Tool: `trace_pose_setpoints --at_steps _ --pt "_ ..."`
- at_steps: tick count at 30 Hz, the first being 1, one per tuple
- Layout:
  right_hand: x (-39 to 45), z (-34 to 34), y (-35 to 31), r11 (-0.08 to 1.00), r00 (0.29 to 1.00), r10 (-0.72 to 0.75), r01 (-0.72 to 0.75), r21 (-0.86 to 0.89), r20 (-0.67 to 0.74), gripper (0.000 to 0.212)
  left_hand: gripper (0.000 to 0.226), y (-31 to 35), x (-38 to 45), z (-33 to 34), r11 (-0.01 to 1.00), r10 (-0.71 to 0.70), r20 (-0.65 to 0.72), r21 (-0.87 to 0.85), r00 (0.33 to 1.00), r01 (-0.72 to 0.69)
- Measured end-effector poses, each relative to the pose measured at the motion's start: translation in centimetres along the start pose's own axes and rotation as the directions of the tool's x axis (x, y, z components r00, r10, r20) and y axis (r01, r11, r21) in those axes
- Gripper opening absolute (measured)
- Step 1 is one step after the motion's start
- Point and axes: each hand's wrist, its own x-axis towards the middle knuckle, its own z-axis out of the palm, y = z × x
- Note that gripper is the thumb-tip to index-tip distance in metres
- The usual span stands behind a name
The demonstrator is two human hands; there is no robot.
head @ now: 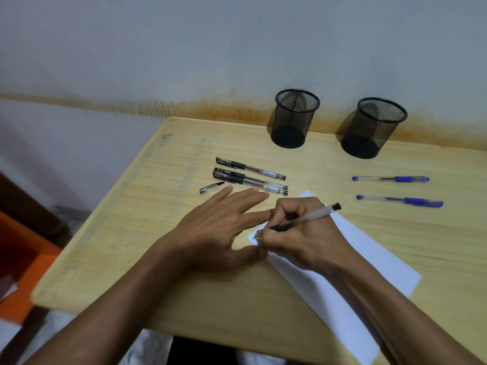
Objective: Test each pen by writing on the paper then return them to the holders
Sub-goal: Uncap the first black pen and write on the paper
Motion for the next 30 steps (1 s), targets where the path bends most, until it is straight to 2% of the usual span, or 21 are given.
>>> trace_pose_setpoints --at_steps 5,10,30 --pt "-0.09 0.08 -0.03 1.000 0.998 0.010 -0.009 0.012 -0.058 0.014 0.068 0.09 0.04 -0.12 1.000 -0.010 0.037 0.014 0.999 0.009" --pt "0.06 0.07 -0.11 1.000 1.000 0.017 -0.017 0.018 -0.017 0.011 0.068 0.13 0.07 -0.18 1.000 -0.012 0.041 0.008 0.999 0.012" --pt "-0.19 -0.01 -0.15 0.998 0.997 0.025 -0.020 0.065 -0.069 0.014 0.073 0.14 0.21 -0.13 1.000 -0.022 0.061 0.020 0.998 0.021"
